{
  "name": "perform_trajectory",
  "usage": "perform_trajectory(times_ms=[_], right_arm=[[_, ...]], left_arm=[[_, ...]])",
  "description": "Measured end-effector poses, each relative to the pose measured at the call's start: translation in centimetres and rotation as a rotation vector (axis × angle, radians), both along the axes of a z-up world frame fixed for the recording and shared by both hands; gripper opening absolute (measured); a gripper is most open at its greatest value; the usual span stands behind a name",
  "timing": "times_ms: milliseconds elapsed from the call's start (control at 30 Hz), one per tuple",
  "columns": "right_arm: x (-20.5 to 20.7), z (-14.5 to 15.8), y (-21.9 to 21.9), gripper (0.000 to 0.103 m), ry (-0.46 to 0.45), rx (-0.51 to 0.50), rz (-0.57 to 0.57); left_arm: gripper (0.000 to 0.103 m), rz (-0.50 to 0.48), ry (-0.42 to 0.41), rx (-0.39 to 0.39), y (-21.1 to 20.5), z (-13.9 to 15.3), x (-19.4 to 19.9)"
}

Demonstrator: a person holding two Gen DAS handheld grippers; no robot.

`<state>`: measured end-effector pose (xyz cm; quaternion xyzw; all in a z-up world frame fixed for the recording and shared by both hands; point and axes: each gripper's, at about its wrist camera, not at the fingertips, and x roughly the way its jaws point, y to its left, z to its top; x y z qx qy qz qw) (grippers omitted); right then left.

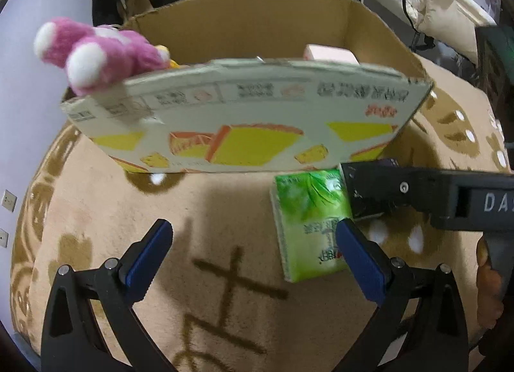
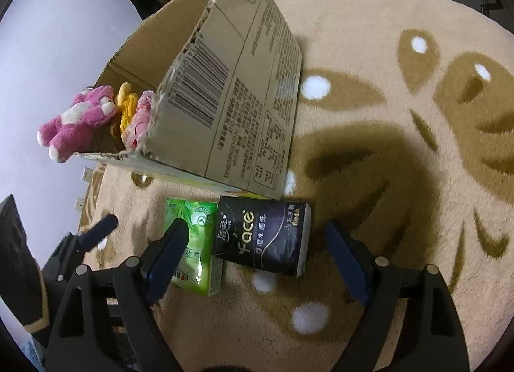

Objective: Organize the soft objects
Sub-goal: 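Lower the left tool onto the green tissue pack while the right tool lowers onto the black Face pack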

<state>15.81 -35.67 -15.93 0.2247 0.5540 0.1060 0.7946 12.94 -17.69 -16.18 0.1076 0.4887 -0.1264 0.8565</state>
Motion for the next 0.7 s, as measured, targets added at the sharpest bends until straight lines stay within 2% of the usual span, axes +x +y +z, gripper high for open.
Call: perform_trajectory(times_ms=[267,500,700], right_arm=[[0.4,-0.5,0.6,0.091,0.012,-0.008,0.013],[0.8,-0.8,1.6,0.086,0.006,-0.043,0.041],[0.5,-1.3,1.7,0.083,-0.021,-0.047,0.041]], left_arm=[[0.101,-0.079,0.008,0.010,-2.2,-0.5,-1.2],[0.101,-0.080,0.041,0.009,-2.9,-1.3,-0.9],[0.101,-0.040,0.053,0.042,-2.6,-2.4,-0.2]])
